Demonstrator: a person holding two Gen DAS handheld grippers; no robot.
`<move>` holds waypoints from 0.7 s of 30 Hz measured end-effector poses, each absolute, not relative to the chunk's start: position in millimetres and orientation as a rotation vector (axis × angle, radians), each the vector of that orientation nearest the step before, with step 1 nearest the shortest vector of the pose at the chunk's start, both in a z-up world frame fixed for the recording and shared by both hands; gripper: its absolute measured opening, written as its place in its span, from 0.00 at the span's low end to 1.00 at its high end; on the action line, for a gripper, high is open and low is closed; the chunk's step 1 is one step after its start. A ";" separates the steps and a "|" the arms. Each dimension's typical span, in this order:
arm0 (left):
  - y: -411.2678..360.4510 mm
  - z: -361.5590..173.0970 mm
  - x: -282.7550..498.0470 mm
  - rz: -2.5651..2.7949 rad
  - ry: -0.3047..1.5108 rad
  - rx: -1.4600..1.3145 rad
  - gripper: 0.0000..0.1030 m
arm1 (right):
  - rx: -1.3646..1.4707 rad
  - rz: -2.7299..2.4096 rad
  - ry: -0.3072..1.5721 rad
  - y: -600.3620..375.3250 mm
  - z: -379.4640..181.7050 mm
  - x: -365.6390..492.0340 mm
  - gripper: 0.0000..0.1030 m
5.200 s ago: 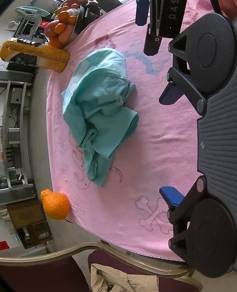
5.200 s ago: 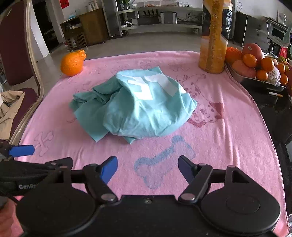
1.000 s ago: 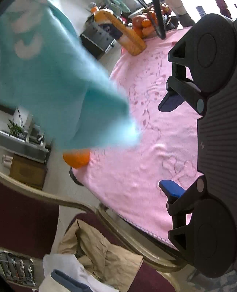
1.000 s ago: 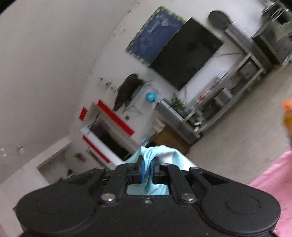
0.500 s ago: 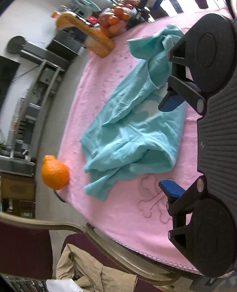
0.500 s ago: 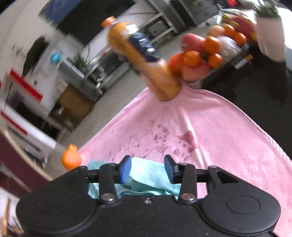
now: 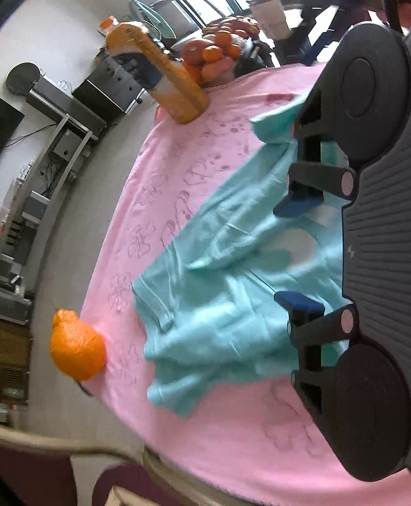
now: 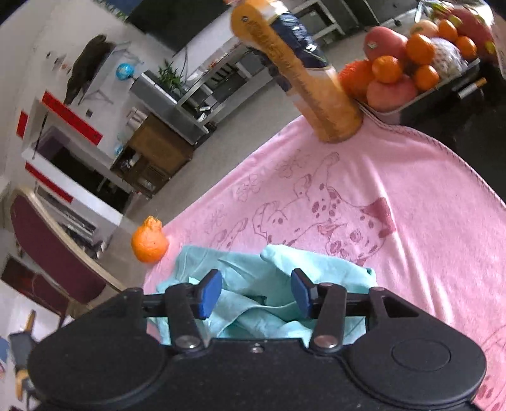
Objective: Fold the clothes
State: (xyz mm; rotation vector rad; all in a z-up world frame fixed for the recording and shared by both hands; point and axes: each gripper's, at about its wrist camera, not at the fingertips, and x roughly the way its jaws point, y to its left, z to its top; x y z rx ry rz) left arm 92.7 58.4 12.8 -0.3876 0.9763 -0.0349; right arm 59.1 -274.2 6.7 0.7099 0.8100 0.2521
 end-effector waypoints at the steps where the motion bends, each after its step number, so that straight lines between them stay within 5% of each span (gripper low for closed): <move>1: 60.6 8.7 101.6 -0.041 0.979 -0.419 0.41 | 0.723 0.245 0.807 -276.5 5.9 58.8 0.46; 21: 90.2 -62.5 178.3 -0.062 0.981 -0.741 0.36 | 0.889 0.270 0.827 -291.3 -5.8 63.4 0.51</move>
